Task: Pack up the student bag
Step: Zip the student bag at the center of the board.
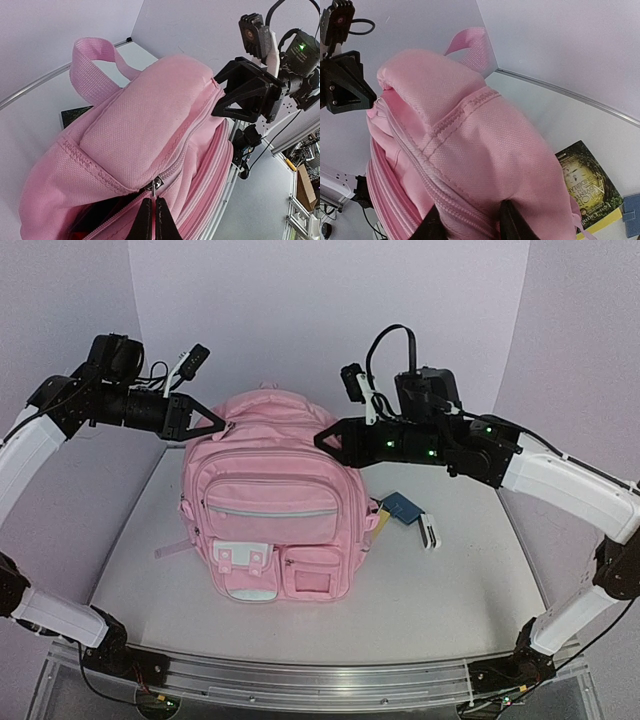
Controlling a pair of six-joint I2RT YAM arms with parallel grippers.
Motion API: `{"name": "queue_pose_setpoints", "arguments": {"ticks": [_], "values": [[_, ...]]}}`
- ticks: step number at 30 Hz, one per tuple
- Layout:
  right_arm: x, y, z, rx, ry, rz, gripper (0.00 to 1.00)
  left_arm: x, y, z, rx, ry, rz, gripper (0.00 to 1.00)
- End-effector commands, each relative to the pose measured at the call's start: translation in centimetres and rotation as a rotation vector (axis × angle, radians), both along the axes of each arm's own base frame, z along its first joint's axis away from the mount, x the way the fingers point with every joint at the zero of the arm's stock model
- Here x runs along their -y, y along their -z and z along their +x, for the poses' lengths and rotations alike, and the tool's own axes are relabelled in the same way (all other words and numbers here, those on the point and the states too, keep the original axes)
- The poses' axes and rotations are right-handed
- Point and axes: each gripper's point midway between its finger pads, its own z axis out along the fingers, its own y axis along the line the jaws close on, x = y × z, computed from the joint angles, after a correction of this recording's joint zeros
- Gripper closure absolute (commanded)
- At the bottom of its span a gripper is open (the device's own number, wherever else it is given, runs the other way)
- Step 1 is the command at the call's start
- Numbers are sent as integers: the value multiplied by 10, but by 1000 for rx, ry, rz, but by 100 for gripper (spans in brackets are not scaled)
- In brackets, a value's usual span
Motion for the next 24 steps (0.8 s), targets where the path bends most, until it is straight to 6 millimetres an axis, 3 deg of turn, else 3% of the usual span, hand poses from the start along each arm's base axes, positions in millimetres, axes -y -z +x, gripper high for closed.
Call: {"name": "queue_pose_setpoints", "arguments": {"ticks": [1, 4, 9, 24], "values": [[5, 15, -1, -13, 25, -45, 80, -16, 3, 9, 34, -119, 50, 100], [13, 13, 5, -5, 82, -45, 90, -24, 9, 13, 27, -175, 74, 100], [30, 9, 16, 17, 187, -50, 98, -39, 23, 13, 3, -256, 122, 100], [47, 0, 17, 40, 248, -37, 100, -102, 66, 23, -26, -581, 325, 100]]}}
